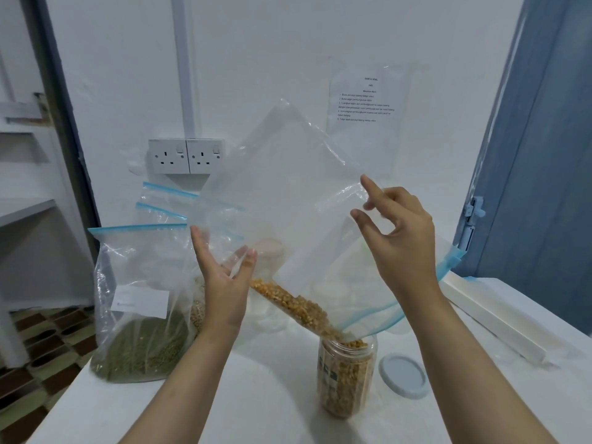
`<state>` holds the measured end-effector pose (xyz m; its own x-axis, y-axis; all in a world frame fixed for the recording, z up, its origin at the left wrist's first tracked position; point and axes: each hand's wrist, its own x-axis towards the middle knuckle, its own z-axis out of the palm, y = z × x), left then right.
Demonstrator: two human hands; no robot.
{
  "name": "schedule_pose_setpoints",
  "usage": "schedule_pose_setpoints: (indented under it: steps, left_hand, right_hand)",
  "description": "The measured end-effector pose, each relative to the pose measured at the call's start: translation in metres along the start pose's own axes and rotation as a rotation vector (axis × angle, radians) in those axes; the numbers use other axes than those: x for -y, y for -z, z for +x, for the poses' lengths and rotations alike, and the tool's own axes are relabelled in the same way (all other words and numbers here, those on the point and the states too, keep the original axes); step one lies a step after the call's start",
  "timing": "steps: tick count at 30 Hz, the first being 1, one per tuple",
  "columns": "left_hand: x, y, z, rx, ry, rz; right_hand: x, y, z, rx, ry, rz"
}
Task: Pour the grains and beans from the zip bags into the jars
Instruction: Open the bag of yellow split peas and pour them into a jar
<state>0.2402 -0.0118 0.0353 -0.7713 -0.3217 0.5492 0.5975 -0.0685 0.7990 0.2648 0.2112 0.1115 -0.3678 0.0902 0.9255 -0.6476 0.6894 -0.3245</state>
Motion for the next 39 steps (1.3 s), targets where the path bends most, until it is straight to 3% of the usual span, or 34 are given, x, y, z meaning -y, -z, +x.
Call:
schedule_pose_setpoints:
  steps: [18, 39]
  left_hand:
    - [0.011, 0.007, 0.015, -0.001, -0.002, -0.105]
    - [0.018, 0.014, 0.031, -0.017, -0.034, -0.063]
  right_hand:
    - [-0.002, -0.007, 0.004, -0.02, 0.039, 0.016]
    - [-0.008, -0.012, 0.01, -0.024, 0.05, 0.032]
